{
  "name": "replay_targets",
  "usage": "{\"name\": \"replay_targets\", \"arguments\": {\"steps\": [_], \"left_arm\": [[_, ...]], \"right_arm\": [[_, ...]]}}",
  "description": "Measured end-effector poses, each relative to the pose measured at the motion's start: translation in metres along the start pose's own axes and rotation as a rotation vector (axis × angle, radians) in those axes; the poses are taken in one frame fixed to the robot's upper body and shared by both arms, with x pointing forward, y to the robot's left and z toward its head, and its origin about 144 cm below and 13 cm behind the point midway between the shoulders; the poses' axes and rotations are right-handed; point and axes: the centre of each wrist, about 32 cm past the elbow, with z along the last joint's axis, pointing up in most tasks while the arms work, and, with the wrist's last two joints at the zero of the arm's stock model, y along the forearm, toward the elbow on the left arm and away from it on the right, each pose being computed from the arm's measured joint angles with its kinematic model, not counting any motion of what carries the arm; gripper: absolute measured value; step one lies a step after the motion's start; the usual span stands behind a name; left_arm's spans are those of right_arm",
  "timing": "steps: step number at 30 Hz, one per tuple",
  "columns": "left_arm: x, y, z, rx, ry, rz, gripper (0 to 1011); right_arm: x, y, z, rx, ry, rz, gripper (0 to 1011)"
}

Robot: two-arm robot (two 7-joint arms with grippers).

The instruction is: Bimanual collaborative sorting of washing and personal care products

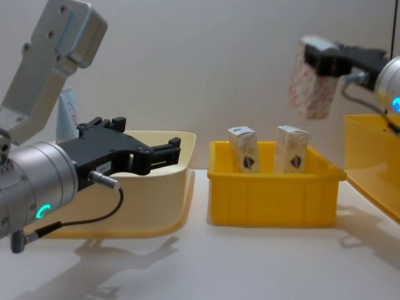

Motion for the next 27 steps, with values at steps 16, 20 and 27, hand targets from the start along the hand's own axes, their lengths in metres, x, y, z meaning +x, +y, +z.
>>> {"name": "replay_targets", "arguments": {"steps": [16,20,27], "left_arm": [[0.000,0.000,0.000,0.000,0.000,0.000,1003],[0.000,0.000,0.000,0.000,0.000,0.000,1003],[0.000,0.000,0.000,0.000,0.000,0.000,1003]], "right_arm": [[0.045,-0.035,0.028,0.097,-0.055,-0.189,444],[0.053,-0.044,0.031,0.087,-0.067,-0.223,444],[0.061,-0.056,0.035,0.050,-0.082,-0.259,444]]}}
